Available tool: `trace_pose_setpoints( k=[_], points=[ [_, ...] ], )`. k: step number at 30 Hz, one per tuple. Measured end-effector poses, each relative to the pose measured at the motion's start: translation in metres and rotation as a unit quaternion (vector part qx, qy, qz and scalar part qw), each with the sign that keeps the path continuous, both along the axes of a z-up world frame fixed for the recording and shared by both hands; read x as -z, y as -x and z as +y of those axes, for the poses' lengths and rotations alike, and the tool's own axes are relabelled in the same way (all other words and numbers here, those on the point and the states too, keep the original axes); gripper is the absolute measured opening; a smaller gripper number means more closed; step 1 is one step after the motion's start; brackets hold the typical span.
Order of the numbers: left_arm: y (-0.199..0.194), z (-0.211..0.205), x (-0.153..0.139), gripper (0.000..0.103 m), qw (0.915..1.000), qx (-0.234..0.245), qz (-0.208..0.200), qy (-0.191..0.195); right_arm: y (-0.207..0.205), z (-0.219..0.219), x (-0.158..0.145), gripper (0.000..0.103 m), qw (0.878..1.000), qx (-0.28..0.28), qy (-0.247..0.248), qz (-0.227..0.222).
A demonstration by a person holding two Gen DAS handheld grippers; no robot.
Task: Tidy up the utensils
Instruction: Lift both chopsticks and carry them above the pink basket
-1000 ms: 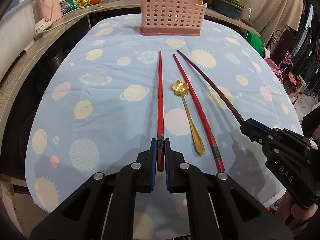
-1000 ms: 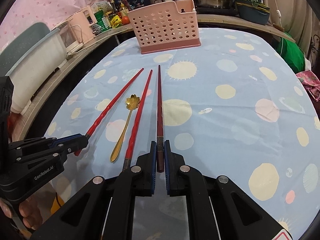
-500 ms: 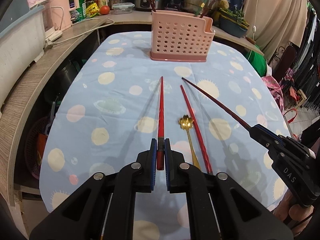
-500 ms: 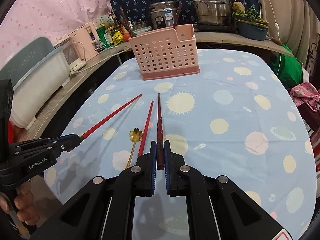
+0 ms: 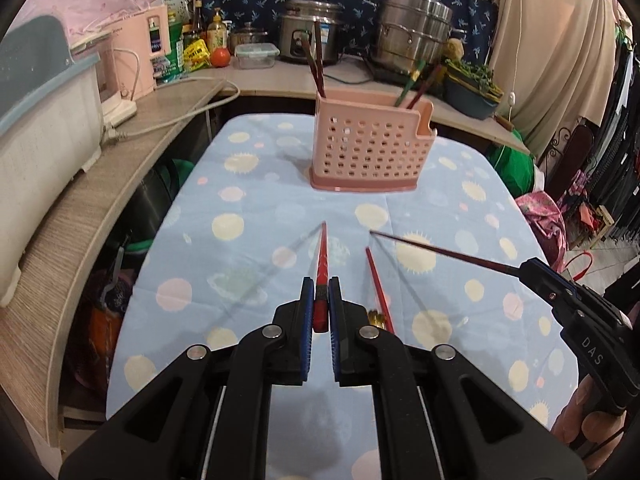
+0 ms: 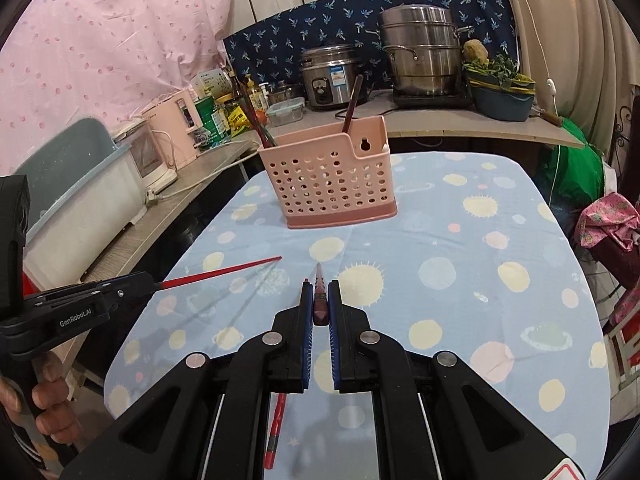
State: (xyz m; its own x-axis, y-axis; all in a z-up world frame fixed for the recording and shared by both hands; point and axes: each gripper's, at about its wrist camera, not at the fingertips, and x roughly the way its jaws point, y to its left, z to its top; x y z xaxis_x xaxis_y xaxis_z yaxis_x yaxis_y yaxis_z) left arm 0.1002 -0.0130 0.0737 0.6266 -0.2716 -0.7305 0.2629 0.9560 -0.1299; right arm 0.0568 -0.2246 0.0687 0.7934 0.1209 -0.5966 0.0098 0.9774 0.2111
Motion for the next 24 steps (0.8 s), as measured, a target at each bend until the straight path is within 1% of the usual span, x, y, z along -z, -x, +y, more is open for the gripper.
trace_pose_setpoints(
  k=[13, 18, 24],
  points=[
    [-0.038, -0.013, -0.063, 0.007, 0.9976, -0.002, -0.069, 0.01, -0.034, -0.021, -0.045, 0.007, 0.999, 0.012, -0.007, -0.046],
    [-0.052, -0.018, -0.082, 0.007, 0.9964, 0.005, -0.081, 0.022, -0.048, -0.028, -0.066, 0.007, 0.998, 0.011, -0.009, -0.064],
    [-0.071, -0.023, -0.106, 0.007, 0.995, 0.017, -0.088, 0.042, -0.061, -0.038, -0.093, 0.007, 0.995, 0.007, -0.027, -0.091]
  ],
)
